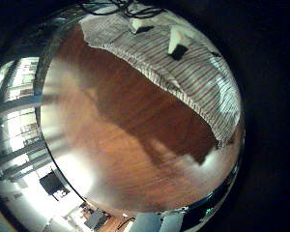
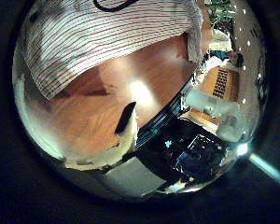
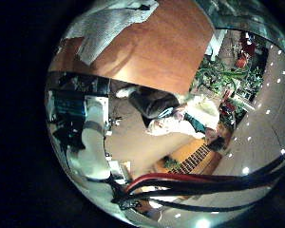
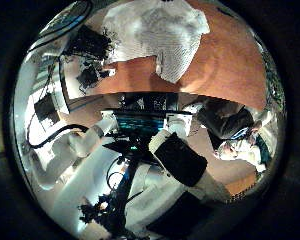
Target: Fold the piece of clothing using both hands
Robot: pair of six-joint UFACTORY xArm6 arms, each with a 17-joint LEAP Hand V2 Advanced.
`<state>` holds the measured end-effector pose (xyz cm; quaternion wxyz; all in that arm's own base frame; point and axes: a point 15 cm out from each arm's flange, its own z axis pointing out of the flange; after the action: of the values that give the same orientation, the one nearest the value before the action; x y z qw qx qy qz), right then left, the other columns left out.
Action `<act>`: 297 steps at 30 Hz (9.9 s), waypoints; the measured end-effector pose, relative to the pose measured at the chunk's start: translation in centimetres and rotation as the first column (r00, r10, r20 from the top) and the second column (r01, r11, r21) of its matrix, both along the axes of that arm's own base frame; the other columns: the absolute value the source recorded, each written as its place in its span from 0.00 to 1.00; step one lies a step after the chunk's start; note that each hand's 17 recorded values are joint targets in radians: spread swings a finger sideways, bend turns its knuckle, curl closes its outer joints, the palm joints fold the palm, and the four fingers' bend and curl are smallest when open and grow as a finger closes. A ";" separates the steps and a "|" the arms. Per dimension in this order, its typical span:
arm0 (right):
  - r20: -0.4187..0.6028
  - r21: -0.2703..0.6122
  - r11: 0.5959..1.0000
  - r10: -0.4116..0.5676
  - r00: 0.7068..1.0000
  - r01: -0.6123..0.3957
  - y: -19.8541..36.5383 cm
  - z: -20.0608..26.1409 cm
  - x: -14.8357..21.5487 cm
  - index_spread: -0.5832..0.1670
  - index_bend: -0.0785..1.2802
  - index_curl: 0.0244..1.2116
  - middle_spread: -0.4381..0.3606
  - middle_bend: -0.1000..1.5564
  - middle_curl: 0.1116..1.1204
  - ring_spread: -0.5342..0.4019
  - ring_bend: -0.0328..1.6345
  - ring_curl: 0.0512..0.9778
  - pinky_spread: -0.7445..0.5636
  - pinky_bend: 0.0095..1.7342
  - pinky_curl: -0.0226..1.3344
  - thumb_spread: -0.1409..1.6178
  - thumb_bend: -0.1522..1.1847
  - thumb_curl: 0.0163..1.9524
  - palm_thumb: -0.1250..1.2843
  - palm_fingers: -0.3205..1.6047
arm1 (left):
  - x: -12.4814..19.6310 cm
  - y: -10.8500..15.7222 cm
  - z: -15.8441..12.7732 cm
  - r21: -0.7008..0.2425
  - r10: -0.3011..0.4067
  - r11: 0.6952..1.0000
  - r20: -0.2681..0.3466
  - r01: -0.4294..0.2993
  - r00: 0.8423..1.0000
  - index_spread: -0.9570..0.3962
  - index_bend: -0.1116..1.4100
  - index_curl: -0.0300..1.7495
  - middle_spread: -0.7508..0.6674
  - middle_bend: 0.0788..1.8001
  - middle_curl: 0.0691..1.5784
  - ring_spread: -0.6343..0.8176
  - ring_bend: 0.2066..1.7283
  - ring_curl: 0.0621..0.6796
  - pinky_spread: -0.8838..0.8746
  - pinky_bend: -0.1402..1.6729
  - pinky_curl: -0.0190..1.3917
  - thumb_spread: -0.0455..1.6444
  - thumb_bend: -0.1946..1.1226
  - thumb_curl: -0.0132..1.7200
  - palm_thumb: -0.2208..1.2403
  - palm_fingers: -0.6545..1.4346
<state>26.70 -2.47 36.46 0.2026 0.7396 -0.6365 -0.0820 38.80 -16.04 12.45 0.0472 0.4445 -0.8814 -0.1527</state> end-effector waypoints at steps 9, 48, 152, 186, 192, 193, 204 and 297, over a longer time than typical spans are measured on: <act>0.032 -0.001 1.000 0.005 0.999 -0.005 -0.2 0.8 -1.0 0.32 0.18 0.23 0.51 0.20 0.25 0.64 0.34 0.20 0.83 0.29 0.17 0.87 0.11 0.13 0.43 0.30 | -0.5 -0.5 -0.7 0.034 -0.006 0.999 -0.017 0.007 1.000 0.73 0.19 0.25 0.61 0.13 0.21 0.66 0.23 0.20 0.74 0.20 0.21 0.61 0.13 0.19 0.38 0.45; -0.024 0.014 0.999 0.041 0.999 -0.041 0.0 -11.5 2.8 0.39 0.17 0.20 0.50 0.23 0.27 0.61 0.35 0.21 0.80 0.33 0.19 0.78 0.09 0.16 0.45 0.23 | 1.0 -4.3 7.0 0.009 0.055 0.998 0.045 -0.055 0.997 0.21 0.36 0.68 0.11 0.47 0.66 0.13 0.75 0.76 0.16 0.72 0.49 0.65 0.13 0.29 0.66 0.82; 0.253 -0.043 0.999 0.004 0.967 0.007 -1.0 -3.6 5.7 0.41 0.84 0.73 0.37 0.83 0.70 0.32 0.81 0.79 0.41 0.70 0.71 0.69 0.10 0.37 0.77 0.73 | -8.6 -5.2 5.1 -0.169 0.100 0.981 0.013 -0.097 0.995 0.56 0.18 0.45 0.47 0.11 0.41 0.39 0.47 0.51 0.42 0.47 0.43 0.69 0.13 0.22 0.42 0.36; 0.217 -0.046 0.999 -0.007 0.976 0.018 -1.3 -4.7 6.2 0.40 0.82 0.75 0.37 0.83 0.70 0.32 0.80 0.82 0.40 0.67 0.76 0.69 0.10 0.37 0.76 0.73 | -4.4 -3.7 2.0 -0.199 0.189 0.965 0.084 -0.169 0.978 0.66 0.24 0.28 0.56 0.10 0.22 0.48 0.37 0.33 0.58 0.30 0.30 0.63 0.13 0.21 0.44 0.42; 0.219 -0.046 0.999 -0.007 0.976 0.017 -1.4 -4.7 6.1 0.40 0.82 0.75 0.37 0.83 0.70 0.32 0.80 0.82 0.40 0.67 0.76 0.69 0.10 0.37 0.76 0.73 | -3.5 -3.8 1.8 -0.195 0.195 0.965 0.083 -0.176 0.977 0.51 0.33 0.33 0.35 0.35 0.31 0.22 0.48 0.38 0.37 0.31 0.28 0.68 0.15 0.21 0.52 0.82; 0.218 -0.046 0.999 -0.006 0.976 0.016 -1.3 -4.7 6.1 0.40 0.82 0.75 0.37 0.83 0.70 0.32 0.80 0.82 0.40 0.67 0.76 0.69 0.10 0.37 0.76 0.73 | -3.4 -3.8 1.9 -0.198 0.194 0.965 0.086 -0.174 0.977 0.48 0.35 0.35 0.32 0.38 0.33 0.19 0.51 0.42 0.32 0.33 0.29 0.70 0.14 0.21 0.50 0.88; 0.197 0.003 0.995 -0.103 0.975 0.104 -4.4 -6.1 4.0 0.40 0.82 0.76 0.37 0.83 0.70 0.31 0.80 0.82 0.40 0.67 0.76 0.70 0.10 0.37 0.74 0.73 | -5.7 1.1 8.4 -0.174 0.149 0.974 0.003 -0.146 0.989 0.30 0.47 0.46 0.20 0.52 0.43 0.11 0.64 0.65 0.13 0.49 0.40 0.86 0.15 0.16 0.44 0.86; 0.195 0.057 0.995 -0.089 0.977 0.079 -2.1 -4.1 3.0 0.38 0.79 0.77 0.37 0.82 0.71 0.31 0.79 0.82 0.37 0.66 0.77 0.71 0.10 0.36 0.72 0.73 | -9.6 -4.0 3.6 -0.155 0.100 0.981 -0.125 -0.119 0.987 0.76 0.17 0.40 0.69 0.13 0.28 0.61 0.44 0.46 0.57 0.36 0.52 0.65 0.14 0.18 0.48 0.32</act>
<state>29.72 -4.59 32.37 0.1165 0.7213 -0.6820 -0.0321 29.19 -20.06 16.03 0.1428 0.4775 -0.8607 -0.1034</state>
